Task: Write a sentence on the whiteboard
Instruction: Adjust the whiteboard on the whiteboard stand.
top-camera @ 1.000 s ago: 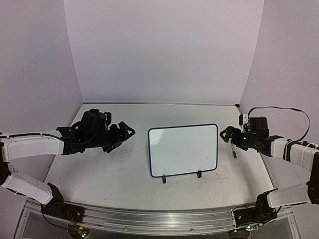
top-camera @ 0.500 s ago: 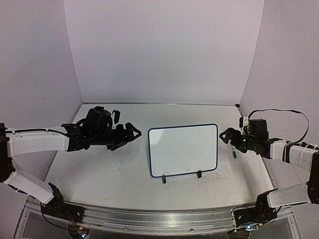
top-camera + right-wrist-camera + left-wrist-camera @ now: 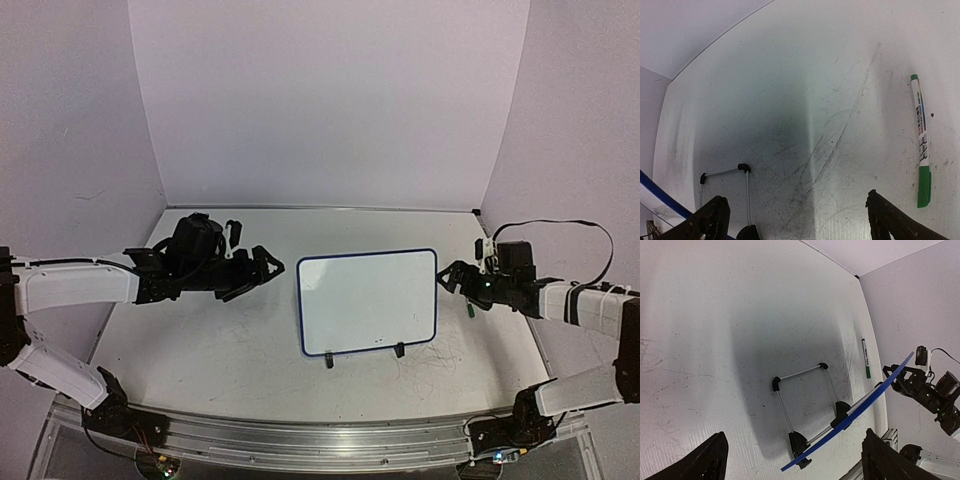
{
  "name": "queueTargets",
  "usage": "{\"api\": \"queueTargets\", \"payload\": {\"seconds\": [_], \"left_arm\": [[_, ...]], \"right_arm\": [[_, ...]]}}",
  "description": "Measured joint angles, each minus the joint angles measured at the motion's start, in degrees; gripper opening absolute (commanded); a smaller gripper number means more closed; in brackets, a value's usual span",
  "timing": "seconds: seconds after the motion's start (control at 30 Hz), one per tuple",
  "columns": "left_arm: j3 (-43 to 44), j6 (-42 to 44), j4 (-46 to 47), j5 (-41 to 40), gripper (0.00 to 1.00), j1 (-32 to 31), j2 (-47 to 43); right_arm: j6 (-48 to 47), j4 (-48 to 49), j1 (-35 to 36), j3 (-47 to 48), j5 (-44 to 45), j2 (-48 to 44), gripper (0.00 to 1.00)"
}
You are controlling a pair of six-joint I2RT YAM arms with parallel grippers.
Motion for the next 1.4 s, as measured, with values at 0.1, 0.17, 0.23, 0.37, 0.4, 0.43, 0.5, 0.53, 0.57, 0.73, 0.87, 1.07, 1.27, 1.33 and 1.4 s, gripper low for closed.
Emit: {"api": "queueTargets", "payload": {"seconds": [0.1,0.17,0.23,0.37,0.4,0.43,0.5,0.53,0.57,0.73,0.87,1.07,1.27,1.33,1.4], "left_arm": [[0.0,0.0,0.0,-0.4,0.94,0.0,0.0],[0.0,0.0,0.0,-0.6,0.94,0.0,0.0],[0.0,0.0,0.0,-0.7,0.94,0.0,0.0],[0.0,-0.2,0.0,-0.8,0.94,0.0,0.0],[0.0,-0.3,0.0,-0.8,0.94,0.0,0.0],[0.0,-0.4,0.0,-0.8,0.94,0.0,-0.1],[0.0,-0.5,0.0,-0.9,0.94,0.0,-0.3],[0.0,-0.5,0.0,-0.9,0.94,0.0,-0.4],[0.0,-0.5,0.0,-0.9,0.94,0.0,-0.6],[0.0,-1.2,0.0,-0.9,0.94,0.0,-1.8],[0.0,-1.5,0.0,-0.9,0.94,0.0,-2.5],[0.0,-1.5,0.0,-1.3,0.94,0.0,-3.5],[-0.1,-1.5,0.0,-1.5,0.94,0.0,-3.7],[-0.2,-1.5,0.0,-1.5,0.94,0.0,-3.7],[-0.2,-1.5,0.0,-1.5,0.94,0.0,-3.7]], "right_arm": [[0.3,0.4,0.3,-0.6,-0.5,-0.3,0.96],[0.5,0.5,0.6,-1.1,-0.7,-0.5,0.96],[0.6,0.6,1.0,-1.4,-0.6,-0.5,0.96],[0.8,1.0,2.6,-1.4,-0.3,-0.5,0.96],[0.9,1.1,3.0,-1.4,-0.2,-0.5,0.96],[1.0,1.1,3.4,-1.4,0.0,-0.5,0.96],[1.2,1.2,3.9,-1.4,0.1,-0.5,0.97],[1.2,1.2,4.1,-1.4,0.1,-0.6,0.97],[1.4,1.2,4.3,-1.4,0.1,-0.8,0.98],[1.8,1.2,4.6,-1.5,1.2,-1.8,0.98],[2.0,1.3,4.7,-1.5,1.6,-1.9,0.98],[2.0,1.1,4.5,-1.5,2.8,-2.0,0.98],[2.5,0.3,4.5,-1.5,3.3,-2.1,0.98],[2.7,-0.3,4.5,-1.5,3.7,-2.5,0.98],[2.8,-0.6,4.5,-1.5,3.8,-3.1,0.97]]}}
